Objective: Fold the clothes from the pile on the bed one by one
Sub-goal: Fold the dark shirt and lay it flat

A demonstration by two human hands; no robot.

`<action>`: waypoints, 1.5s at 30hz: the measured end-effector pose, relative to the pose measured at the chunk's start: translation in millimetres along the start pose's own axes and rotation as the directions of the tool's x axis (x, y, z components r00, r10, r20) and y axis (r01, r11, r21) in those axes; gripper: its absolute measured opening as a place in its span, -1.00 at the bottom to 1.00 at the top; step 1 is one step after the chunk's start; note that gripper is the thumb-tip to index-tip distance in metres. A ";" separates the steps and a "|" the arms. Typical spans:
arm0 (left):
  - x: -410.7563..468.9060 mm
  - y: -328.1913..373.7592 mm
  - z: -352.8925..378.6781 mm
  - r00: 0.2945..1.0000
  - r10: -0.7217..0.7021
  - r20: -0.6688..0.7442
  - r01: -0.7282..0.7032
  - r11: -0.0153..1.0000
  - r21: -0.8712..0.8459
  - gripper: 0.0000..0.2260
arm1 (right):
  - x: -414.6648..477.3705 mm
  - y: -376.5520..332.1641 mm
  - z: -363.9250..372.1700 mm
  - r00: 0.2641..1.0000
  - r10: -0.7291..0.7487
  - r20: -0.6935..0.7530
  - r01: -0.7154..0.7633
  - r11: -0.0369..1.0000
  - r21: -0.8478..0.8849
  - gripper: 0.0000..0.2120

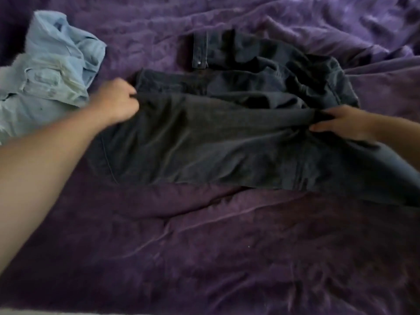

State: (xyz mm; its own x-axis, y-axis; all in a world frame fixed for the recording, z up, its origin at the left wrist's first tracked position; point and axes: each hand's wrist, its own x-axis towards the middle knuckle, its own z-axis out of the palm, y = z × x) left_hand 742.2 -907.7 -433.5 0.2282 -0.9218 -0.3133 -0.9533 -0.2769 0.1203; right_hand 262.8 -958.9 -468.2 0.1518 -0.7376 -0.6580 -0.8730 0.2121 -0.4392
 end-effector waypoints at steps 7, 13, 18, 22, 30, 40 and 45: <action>64.8 74.3 51.0 0.998 -0.028 -0.053 0.039 0.978 0.207 -0.53 | 78.4 -3.9 -44.0 0.862 -0.041 -0.506 -0.021 0.993 -0.116 -0.70; 26.0 106.2 148.2 0.941 -0.007 0.339 -0.040 0.991 0.130 -0.27 | 135.3 4.5 -69.4 0.839 0.060 -0.541 -0.097 0.994 -0.041 -0.50; 42.0 95.3 164.4 0.918 0.004 0.397 -0.067 0.987 0.143 -0.20 | 185.4 -23.5 -69.8 0.871 0.215 -0.442 -0.155 0.974 0.167 -0.19; 50.4 91.7 157.1 0.895 0.018 0.446 -0.071 0.992 0.101 -0.18 | 202.5 -56.5 -66.6 0.906 0.294 -0.306 -0.203 0.934 0.294 -0.39; 80.7 89.8 106.2 0.911 -0.177 0.373 0.370 0.752 -0.546 -0.53 | 84.2 -86.4 -42.6 0.544 -0.707 -0.452 0.666 0.692 -0.280 -0.74; 98.7 80.7 73.6 0.841 -0.225 0.492 0.514 0.050 -0.856 -0.13 | -3.8 22.9 106.9 0.725 -0.683 0.089 0.596 0.557 -0.579 -0.57; 89.1 97.2 82.0 0.861 -0.125 0.493 0.456 0.618 -0.640 -0.24 | -2.9 15.1 114.8 0.794 -0.608 -0.020 0.508 0.681 -0.528 -0.65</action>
State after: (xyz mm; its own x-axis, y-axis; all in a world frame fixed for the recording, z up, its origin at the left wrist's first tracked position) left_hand 653.6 -994.5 -526.9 0.2186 -0.6254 -0.7490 -0.3581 -0.7655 0.5346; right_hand 302.5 -880.0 -543.2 0.6417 -0.7275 -0.2428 -0.7619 -0.5685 -0.3104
